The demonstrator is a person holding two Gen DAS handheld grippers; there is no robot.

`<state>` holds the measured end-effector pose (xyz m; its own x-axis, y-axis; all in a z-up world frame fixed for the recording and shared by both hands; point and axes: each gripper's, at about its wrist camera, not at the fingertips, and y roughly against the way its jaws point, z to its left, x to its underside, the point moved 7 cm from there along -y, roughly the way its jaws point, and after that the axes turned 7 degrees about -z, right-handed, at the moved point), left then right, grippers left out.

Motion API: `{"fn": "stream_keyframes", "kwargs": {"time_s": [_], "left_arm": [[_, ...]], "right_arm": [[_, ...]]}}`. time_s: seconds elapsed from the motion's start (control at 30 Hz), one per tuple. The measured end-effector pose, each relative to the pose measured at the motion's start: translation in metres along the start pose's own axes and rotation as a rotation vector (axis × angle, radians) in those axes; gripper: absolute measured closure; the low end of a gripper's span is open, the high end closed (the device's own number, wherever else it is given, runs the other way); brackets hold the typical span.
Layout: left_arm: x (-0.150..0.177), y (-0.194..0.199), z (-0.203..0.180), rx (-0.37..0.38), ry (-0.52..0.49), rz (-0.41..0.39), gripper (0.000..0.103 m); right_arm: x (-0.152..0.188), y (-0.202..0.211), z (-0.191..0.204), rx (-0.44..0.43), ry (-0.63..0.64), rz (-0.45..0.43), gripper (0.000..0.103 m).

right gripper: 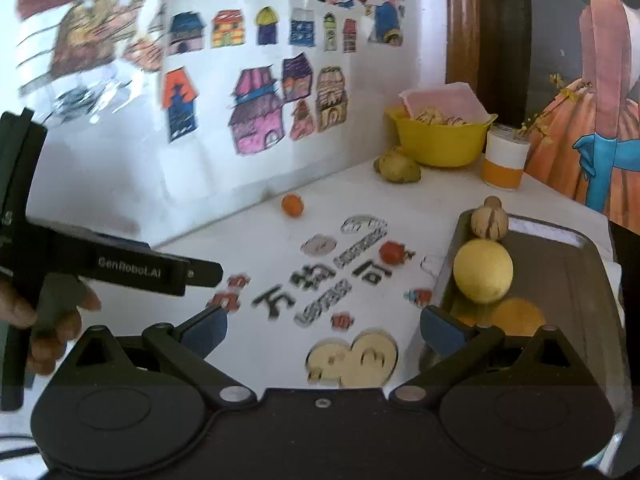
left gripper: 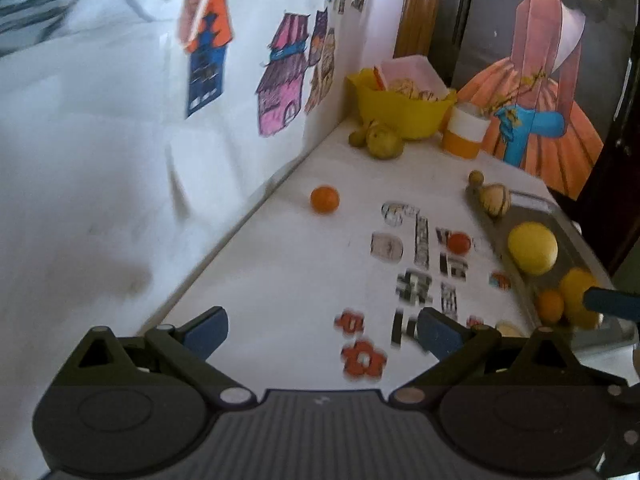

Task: Organize fruits
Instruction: 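Grasp the red cherry tomato with the right tool while the left tool grasps another tangerine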

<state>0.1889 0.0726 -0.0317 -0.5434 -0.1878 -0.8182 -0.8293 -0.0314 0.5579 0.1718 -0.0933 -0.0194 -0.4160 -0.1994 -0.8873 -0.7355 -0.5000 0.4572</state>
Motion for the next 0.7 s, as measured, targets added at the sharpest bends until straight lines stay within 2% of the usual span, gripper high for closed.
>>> {"fn": "stream_keyframes", "kwargs": {"time_s": [0.17,0.33,0.47,0.7], "left_arm": [[-0.022,-0.026,-0.009,0.028,-0.005,-0.028,0.001],[-0.036,-0.059,-0.014,0.022,-0.023,-0.032,0.001],[-0.042,-0.086,-0.015,-0.002,-0.029,-0.031,0.001],[-0.044,-0.114,-0.012,-0.038,-0.048,-0.023,0.001]], "right_arm": [[-0.01,-0.027,-0.013,-0.007,-0.055,-0.013,0.001],[-0.014,-0.055,-0.024,-0.021,-0.087,-0.025,0.001],[-0.019,-0.08,-0.036,-0.004,-0.105,-0.018,0.011],[-0.015,-0.11,-0.048,0.01,-0.127,0.032,0.017]]}}
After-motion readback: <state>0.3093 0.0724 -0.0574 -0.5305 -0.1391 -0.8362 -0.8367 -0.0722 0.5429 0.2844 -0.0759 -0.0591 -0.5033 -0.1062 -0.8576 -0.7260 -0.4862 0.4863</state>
